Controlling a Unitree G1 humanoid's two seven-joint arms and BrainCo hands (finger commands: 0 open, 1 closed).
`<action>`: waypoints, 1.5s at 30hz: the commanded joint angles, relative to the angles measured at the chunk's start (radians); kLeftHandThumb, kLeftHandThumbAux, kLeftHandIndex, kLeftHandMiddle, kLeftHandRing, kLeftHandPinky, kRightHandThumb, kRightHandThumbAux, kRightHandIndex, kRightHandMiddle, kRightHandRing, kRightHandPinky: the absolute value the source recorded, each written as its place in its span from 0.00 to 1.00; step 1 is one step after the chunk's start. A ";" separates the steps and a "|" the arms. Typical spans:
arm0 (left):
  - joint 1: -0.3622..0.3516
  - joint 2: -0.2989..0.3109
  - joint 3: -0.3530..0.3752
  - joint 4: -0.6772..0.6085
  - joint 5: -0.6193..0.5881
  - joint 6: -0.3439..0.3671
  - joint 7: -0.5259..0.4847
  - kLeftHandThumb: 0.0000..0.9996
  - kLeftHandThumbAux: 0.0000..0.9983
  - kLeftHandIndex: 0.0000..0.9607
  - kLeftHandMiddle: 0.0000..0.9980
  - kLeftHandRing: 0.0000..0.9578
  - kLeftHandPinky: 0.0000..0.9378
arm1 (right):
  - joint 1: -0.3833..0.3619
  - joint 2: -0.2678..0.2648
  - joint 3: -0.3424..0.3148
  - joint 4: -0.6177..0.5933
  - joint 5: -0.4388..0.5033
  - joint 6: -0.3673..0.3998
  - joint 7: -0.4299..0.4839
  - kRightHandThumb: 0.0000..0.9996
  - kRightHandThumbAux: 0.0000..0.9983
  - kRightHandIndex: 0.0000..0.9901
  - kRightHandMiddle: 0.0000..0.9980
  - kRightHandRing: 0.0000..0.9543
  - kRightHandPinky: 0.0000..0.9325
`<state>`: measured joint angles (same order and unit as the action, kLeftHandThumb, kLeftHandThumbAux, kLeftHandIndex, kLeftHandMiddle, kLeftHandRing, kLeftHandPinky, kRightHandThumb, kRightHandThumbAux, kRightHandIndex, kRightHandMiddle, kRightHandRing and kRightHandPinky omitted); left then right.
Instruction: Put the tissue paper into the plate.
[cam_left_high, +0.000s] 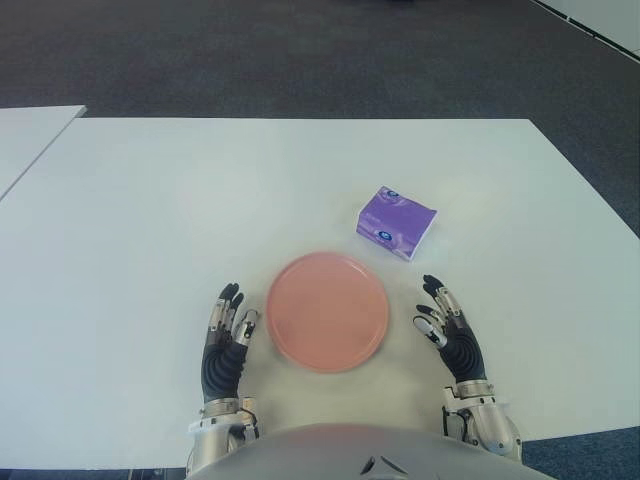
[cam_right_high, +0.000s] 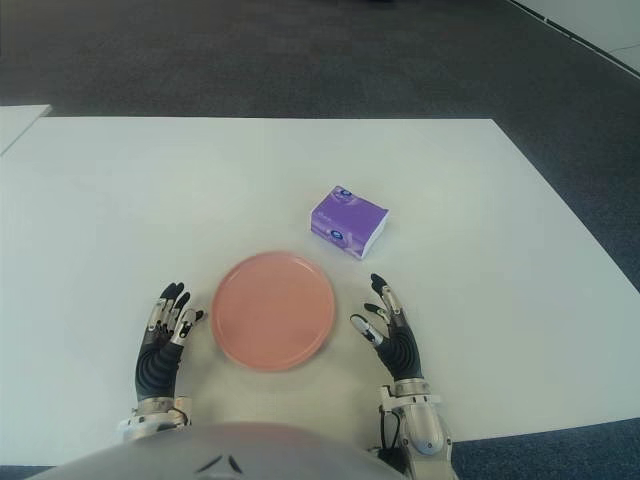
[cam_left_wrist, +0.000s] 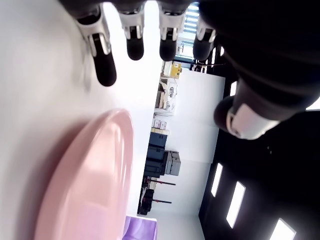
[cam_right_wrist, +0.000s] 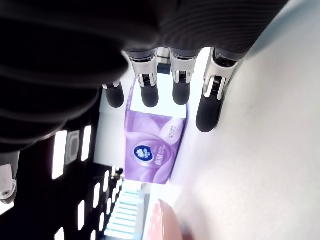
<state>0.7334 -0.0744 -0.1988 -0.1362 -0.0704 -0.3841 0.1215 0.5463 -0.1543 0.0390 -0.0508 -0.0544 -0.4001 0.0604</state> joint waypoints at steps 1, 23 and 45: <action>0.037 -0.018 -0.004 0.029 0.016 0.042 0.009 0.05 0.60 0.00 0.05 0.01 0.00 | 0.029 -0.005 0.022 0.053 -0.014 0.051 0.027 0.09 0.46 0.00 0.00 0.00 0.00; 0.031 -0.026 -0.010 0.034 0.024 0.049 0.015 0.05 0.60 0.00 0.04 0.00 0.00 | 0.002 -0.023 0.017 0.078 -0.044 -0.011 0.008 0.02 0.46 0.00 0.00 0.00 0.00; 0.005 -0.038 -0.011 0.080 0.023 0.032 0.015 0.07 0.59 0.00 0.03 0.00 0.00 | -0.088 -0.094 -0.103 -0.199 -0.616 -0.036 -0.322 0.11 0.53 0.00 0.00 0.00 0.00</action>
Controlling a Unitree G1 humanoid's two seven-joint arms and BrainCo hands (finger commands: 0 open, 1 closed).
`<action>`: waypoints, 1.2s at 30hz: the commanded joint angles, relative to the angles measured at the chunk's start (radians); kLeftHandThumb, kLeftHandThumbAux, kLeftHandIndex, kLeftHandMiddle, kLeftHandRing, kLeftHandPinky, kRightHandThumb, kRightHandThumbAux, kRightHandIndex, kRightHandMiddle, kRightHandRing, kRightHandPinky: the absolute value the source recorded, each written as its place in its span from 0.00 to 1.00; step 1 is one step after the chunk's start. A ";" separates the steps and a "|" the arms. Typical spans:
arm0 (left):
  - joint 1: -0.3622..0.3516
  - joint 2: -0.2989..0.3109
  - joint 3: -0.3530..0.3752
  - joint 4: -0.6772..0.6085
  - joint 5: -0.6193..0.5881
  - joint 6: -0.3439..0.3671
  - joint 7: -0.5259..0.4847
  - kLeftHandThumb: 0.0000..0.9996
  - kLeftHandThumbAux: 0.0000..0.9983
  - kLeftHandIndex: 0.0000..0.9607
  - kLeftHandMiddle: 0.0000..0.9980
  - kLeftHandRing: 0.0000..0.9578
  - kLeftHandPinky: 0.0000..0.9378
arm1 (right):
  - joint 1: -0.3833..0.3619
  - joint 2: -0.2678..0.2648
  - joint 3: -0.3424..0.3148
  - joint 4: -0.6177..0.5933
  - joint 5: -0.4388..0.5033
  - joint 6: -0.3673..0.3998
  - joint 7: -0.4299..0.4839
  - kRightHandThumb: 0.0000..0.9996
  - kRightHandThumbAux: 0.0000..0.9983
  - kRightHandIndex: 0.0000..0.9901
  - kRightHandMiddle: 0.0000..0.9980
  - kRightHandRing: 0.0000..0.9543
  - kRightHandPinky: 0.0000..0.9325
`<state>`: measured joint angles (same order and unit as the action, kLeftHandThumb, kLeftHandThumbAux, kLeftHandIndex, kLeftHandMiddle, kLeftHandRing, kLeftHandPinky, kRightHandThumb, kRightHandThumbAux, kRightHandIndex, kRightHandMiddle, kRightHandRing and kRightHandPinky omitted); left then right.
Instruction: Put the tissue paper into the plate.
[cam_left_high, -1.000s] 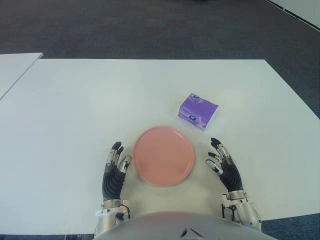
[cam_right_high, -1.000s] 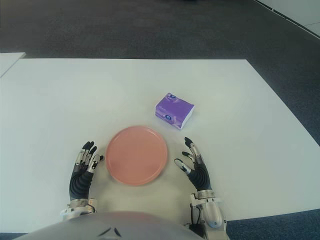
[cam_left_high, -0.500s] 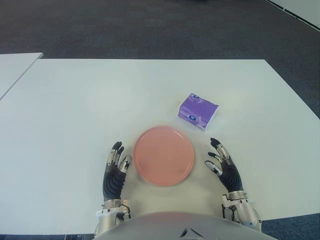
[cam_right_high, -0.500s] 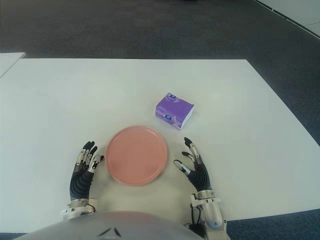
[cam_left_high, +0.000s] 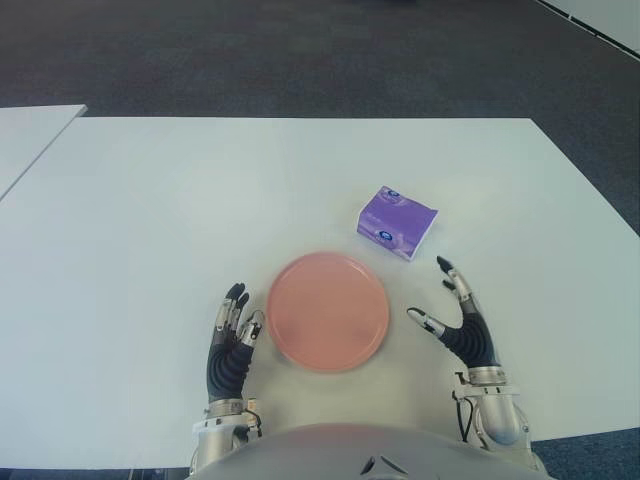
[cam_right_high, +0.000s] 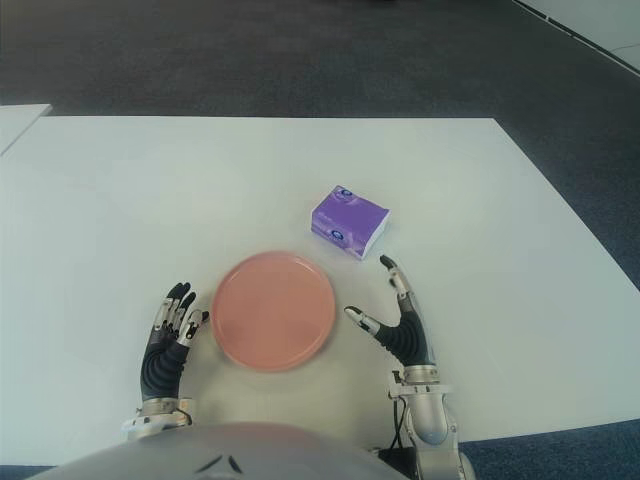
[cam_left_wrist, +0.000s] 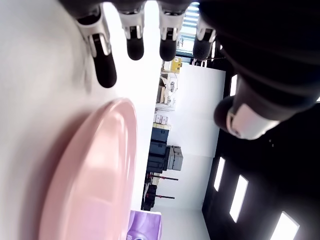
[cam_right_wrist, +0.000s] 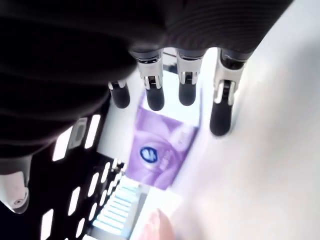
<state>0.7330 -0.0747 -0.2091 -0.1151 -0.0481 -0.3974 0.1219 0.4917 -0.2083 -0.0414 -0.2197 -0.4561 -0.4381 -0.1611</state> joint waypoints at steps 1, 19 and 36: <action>0.004 -0.038 -0.001 0.061 0.001 0.044 0.015 0.07 0.59 0.00 0.03 0.00 0.00 | -0.041 -0.044 -0.021 -0.025 -0.247 0.005 -0.122 0.12 0.54 0.00 0.00 0.00 0.00; -0.027 -0.058 -0.017 0.126 0.021 -0.008 0.037 0.08 0.59 0.00 0.01 0.00 0.00 | -0.302 -0.156 0.081 0.130 -0.513 0.115 -0.257 0.32 0.47 0.01 0.00 0.00 0.00; -0.040 -0.061 -0.018 0.157 0.014 -0.032 0.040 0.07 0.59 0.00 0.01 0.00 0.00 | -0.460 -0.193 0.167 0.221 -0.487 0.203 -0.154 0.31 0.47 0.00 0.00 0.00 0.00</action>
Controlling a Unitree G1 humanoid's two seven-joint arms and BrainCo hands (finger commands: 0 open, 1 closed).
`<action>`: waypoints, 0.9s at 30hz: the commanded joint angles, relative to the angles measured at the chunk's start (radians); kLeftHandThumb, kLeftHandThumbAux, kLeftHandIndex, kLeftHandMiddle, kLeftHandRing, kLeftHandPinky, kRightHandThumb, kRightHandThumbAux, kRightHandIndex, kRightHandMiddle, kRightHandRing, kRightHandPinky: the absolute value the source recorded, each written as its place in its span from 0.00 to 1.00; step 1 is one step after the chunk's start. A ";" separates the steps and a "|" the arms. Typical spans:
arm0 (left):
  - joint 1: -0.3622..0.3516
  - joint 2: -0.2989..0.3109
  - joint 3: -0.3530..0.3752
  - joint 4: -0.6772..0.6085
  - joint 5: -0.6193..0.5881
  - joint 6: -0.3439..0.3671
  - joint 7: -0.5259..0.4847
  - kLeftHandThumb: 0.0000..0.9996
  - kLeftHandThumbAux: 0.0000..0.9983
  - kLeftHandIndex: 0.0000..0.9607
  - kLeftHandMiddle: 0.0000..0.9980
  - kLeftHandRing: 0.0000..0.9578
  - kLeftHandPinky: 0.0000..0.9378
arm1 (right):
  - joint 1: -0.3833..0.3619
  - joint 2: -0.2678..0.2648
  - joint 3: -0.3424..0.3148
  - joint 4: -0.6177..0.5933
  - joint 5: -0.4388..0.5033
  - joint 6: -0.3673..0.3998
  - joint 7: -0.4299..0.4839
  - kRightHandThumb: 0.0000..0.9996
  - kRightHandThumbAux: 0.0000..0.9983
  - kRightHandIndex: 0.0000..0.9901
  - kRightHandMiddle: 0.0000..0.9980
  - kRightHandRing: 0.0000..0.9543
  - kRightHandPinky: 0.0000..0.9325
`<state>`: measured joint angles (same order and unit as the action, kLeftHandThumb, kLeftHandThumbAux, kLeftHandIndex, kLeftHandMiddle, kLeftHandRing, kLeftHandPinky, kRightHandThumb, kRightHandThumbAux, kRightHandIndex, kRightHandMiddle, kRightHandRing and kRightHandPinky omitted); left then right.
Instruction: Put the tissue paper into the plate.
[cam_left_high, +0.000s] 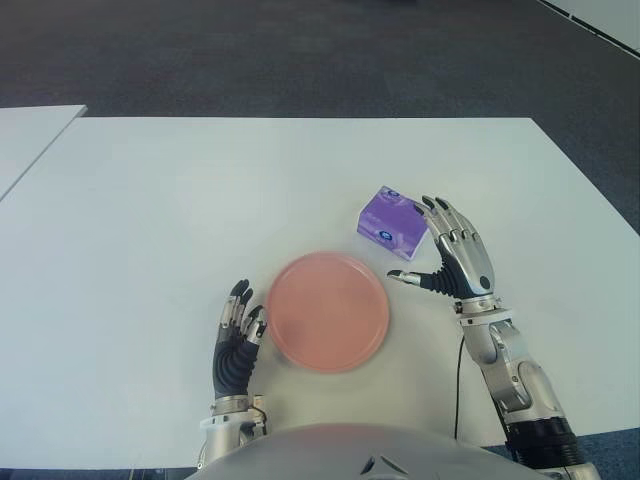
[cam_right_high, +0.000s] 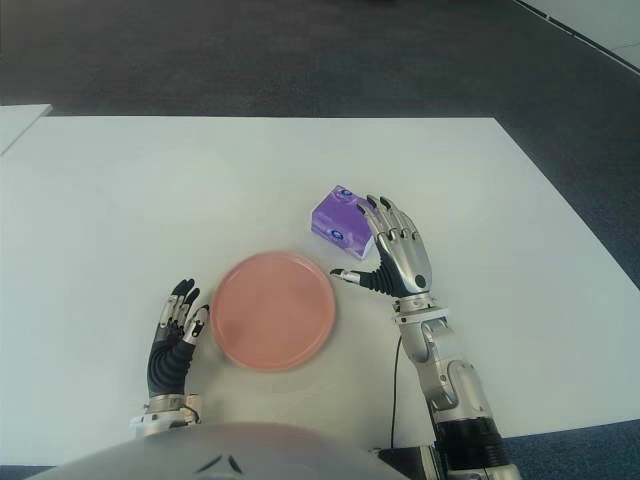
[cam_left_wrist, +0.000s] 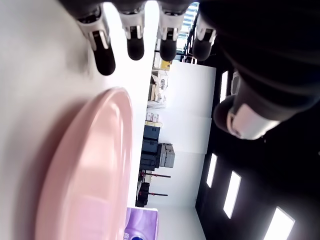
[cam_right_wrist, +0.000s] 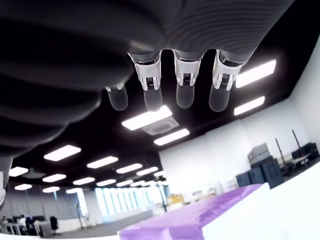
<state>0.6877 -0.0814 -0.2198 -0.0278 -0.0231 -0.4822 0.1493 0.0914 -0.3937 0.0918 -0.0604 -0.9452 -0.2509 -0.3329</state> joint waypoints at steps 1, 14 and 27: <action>0.005 -0.054 -0.007 0.073 -0.012 0.050 0.011 0.07 0.59 0.00 0.01 0.00 0.00 | -0.068 -0.010 0.040 0.073 0.006 0.015 0.020 0.31 0.47 0.00 0.00 0.00 0.00; 0.004 -0.055 -0.008 0.100 -0.023 0.011 0.009 0.08 0.57 0.01 0.02 0.00 0.00 | -0.178 -0.014 0.108 0.214 0.004 0.048 0.006 0.32 0.47 0.00 0.00 0.00 0.00; 0.018 -0.045 -0.011 0.088 -0.039 0.022 0.004 0.08 0.58 0.01 0.02 0.00 0.01 | -0.235 -0.015 0.158 0.298 0.012 0.069 -0.037 0.29 0.48 0.00 0.00 0.00 0.00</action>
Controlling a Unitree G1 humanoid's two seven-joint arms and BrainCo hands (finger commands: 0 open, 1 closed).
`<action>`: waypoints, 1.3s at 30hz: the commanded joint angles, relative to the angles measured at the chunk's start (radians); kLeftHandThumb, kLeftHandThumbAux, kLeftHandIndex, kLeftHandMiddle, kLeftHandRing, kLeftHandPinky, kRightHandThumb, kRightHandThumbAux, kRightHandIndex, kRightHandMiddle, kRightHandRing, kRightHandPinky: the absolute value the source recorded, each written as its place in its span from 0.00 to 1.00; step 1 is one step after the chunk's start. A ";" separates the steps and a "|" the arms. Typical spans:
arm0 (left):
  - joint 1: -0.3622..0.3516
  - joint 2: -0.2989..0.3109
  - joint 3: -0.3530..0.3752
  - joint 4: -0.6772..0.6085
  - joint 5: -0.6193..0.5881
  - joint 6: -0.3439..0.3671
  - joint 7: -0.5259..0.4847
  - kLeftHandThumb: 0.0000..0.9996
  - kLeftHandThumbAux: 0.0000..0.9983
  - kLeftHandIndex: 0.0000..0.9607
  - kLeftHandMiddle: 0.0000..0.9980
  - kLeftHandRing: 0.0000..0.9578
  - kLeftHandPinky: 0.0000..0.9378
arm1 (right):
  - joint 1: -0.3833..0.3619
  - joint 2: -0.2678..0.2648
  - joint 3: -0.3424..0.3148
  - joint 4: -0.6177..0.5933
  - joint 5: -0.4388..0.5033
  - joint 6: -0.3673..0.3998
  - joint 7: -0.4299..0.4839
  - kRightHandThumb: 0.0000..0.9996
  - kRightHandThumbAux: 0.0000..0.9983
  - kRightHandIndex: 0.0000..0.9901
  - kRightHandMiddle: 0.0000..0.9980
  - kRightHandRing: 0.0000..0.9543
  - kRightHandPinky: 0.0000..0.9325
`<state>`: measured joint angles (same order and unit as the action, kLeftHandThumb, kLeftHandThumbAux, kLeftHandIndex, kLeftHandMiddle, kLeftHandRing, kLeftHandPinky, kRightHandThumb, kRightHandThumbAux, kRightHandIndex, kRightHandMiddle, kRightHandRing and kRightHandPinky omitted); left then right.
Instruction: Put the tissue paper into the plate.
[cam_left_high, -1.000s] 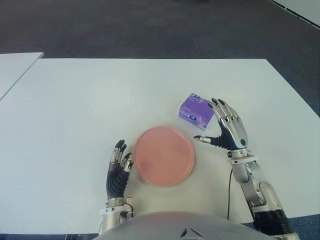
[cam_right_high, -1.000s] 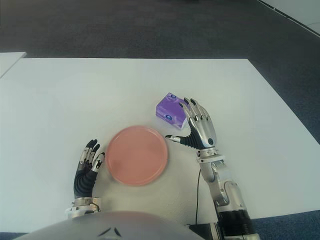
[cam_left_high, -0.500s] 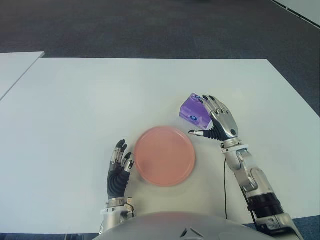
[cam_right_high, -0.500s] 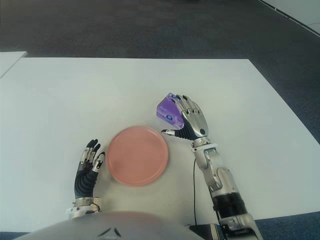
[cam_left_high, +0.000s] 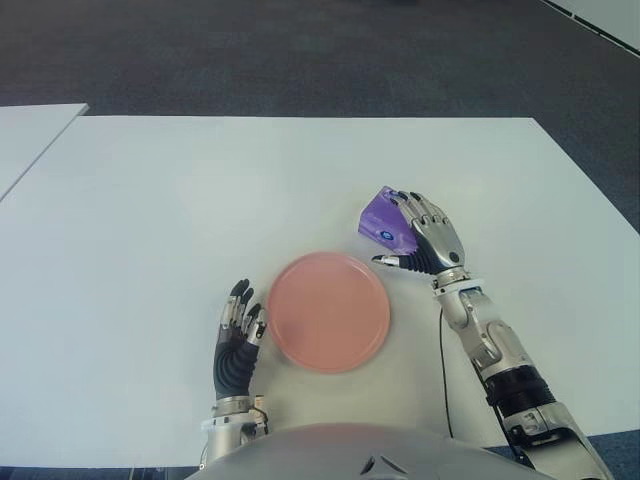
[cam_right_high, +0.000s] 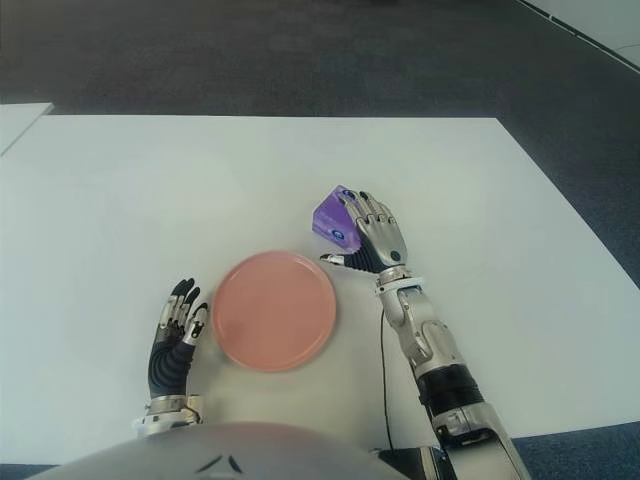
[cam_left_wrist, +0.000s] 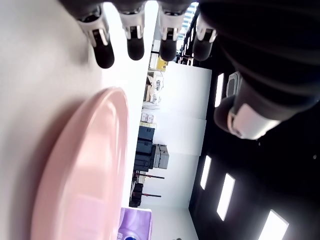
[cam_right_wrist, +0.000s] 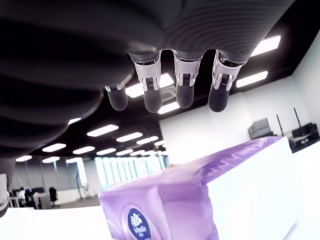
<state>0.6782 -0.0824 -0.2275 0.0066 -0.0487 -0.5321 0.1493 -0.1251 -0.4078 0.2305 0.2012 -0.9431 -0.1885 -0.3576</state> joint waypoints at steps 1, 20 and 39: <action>0.027 -0.044 -0.004 0.053 -0.013 0.073 0.005 0.08 0.58 0.01 0.02 0.00 0.01 | -0.021 -0.001 0.021 0.041 0.012 0.007 -0.014 0.29 0.48 0.00 0.00 0.00 0.00; 0.030 -0.043 -0.007 0.057 -0.007 0.067 0.012 0.08 0.59 0.01 0.02 0.00 0.01 | -0.094 -0.010 0.070 0.180 0.022 -0.002 -0.063 0.28 0.49 0.00 0.01 0.00 0.00; 0.036 -0.037 -0.004 0.053 -0.010 0.074 0.010 0.08 0.56 0.01 0.03 0.00 0.00 | -0.142 -0.033 0.087 0.247 0.042 -0.002 -0.072 0.28 0.51 0.00 0.02 0.00 0.00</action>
<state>0.6791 -0.0822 -0.2352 0.0064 -0.0497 -0.5322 0.1493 -0.2515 -0.4319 0.3052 0.4283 -0.9160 -0.1894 -0.4321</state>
